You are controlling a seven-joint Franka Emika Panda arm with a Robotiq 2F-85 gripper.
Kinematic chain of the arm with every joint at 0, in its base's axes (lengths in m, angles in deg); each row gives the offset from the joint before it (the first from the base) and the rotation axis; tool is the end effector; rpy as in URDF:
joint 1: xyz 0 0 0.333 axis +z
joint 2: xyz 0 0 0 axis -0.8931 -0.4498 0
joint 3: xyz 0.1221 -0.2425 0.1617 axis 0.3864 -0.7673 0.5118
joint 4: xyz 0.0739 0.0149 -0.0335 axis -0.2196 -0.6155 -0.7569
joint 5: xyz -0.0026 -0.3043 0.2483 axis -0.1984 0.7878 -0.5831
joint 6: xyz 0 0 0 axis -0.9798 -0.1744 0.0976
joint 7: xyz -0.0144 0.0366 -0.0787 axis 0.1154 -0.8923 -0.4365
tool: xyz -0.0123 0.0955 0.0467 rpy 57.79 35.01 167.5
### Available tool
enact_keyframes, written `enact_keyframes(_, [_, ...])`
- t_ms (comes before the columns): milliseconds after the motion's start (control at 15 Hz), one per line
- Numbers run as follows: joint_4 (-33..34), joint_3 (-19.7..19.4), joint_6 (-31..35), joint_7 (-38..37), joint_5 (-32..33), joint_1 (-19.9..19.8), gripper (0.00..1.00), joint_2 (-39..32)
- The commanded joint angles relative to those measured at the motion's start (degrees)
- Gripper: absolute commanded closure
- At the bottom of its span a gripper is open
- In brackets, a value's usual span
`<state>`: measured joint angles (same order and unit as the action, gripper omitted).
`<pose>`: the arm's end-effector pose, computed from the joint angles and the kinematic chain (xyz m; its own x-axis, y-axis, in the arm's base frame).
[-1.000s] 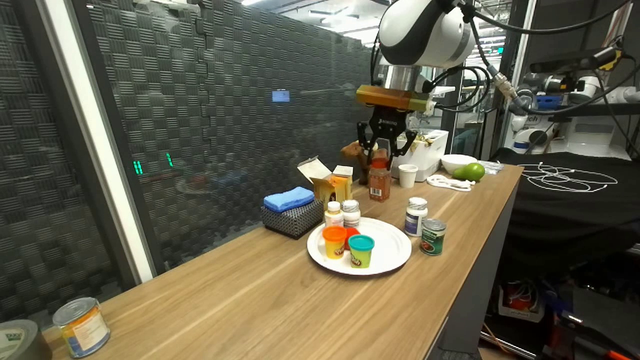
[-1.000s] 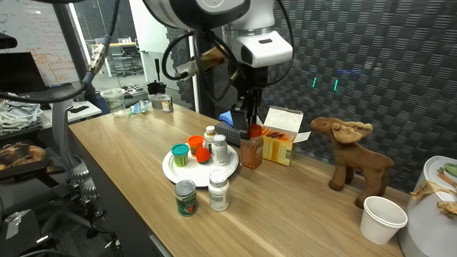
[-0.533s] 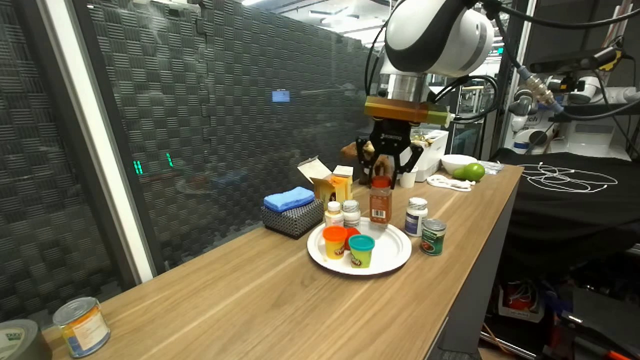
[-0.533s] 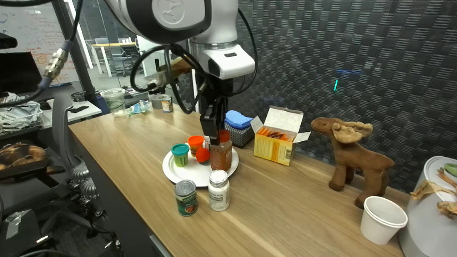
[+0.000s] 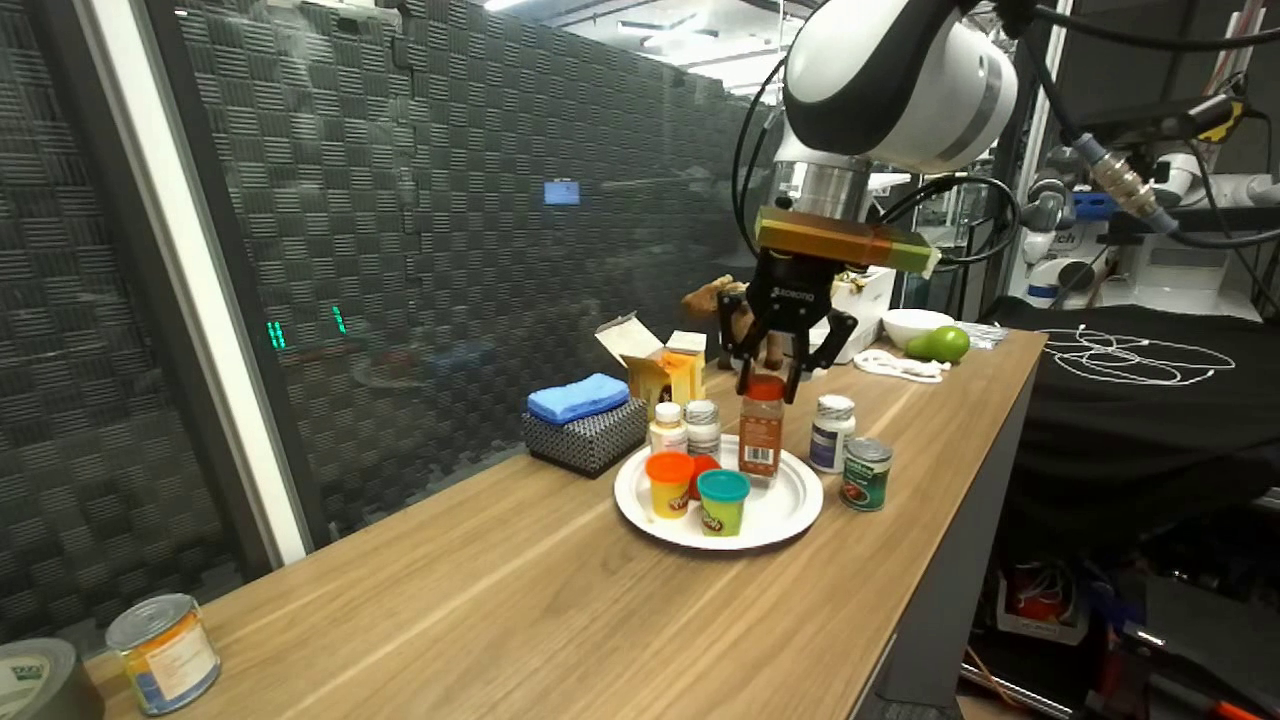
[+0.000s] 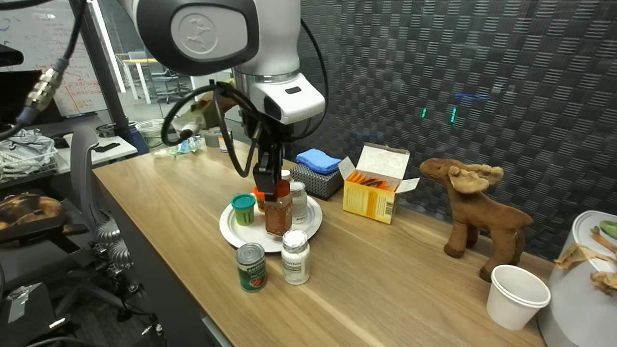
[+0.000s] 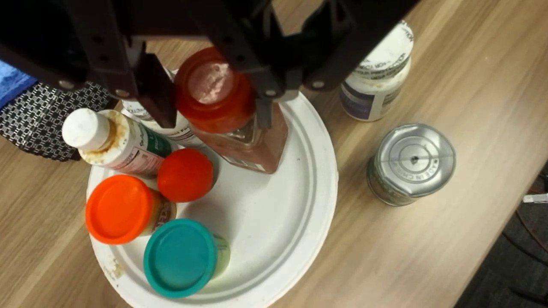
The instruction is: Put the objects surrounding the white plate on to the plate.
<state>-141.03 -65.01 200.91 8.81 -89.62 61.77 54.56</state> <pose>0.5363 -0.0434 0.3345 0.6414 -0.7661 -0.0402 -0.7589 -0.6260 -0.1792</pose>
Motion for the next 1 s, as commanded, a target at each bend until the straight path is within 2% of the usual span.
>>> enact_keyframes(0, [0.01,0.46,3.81,3.93,-2.55,-0.14,0.75,-0.53])
enact_keyframes(200, [0.23,0.82,5.2,7.3,-5.83,-0.23,0.75,-1.15])
enact_keyframes(400, [0.42,1.04,3.57,10.3,-8.47,-0.26,0.75,-1.49])
enact_keyframes(800, [-0.62,0.51,5.43,9.91,-5.65,0.08,0.74,-1.63])
enact_keyframes(867, [-0.81,0.52,5.49,9.91,-5.71,0.09,0.25,-1.42])
enact_keyframes(933, [-0.92,0.55,5.18,10.09,-5.9,0.05,0.23,-1.14])
